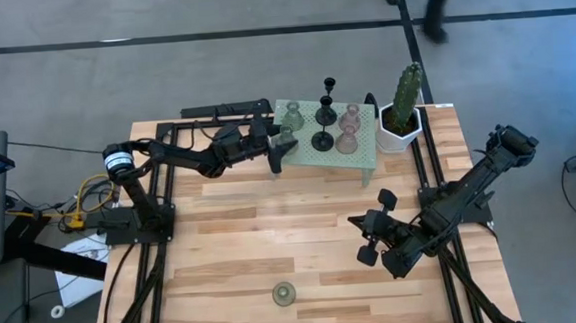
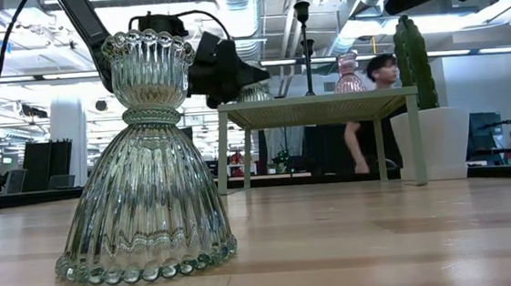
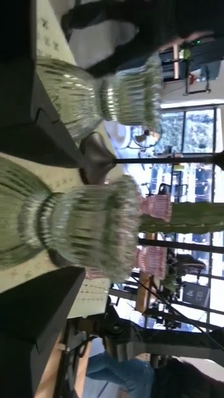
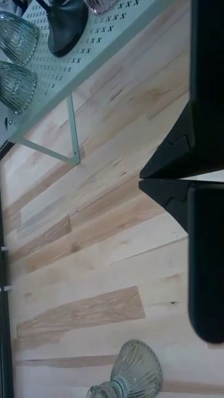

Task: Pick & Place candle stick holders
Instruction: Put the green glass candle holder on the shelf

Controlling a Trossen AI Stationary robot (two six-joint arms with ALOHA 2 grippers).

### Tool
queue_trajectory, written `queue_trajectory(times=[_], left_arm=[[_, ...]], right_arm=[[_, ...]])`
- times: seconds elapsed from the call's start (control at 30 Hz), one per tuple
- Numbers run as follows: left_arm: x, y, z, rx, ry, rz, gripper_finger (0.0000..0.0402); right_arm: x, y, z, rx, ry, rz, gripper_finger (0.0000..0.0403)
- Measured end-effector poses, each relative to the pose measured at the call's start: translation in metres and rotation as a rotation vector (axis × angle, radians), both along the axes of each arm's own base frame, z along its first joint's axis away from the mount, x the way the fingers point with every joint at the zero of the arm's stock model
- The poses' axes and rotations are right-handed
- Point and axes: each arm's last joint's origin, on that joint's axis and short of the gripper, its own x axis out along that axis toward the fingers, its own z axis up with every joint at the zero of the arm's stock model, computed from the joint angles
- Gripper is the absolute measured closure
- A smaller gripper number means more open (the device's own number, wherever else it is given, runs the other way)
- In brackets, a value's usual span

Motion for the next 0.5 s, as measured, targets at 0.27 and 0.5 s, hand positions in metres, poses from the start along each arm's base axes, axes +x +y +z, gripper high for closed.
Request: queue_trajectory(times=[0.27,0.5], left_arm=[[-0.001,-0.001,0.000,-0.008,0.038,0.002,0.0085],[-0.018,-0.006,0.016,0.020,0.152,0.016,0.0082]], right_arm=[[0.000,0.000,0.000,0.000,0.000,0.000,0.0403],[0.000,0.000,0.000,0.000,0.001,0.001,0.0403]])
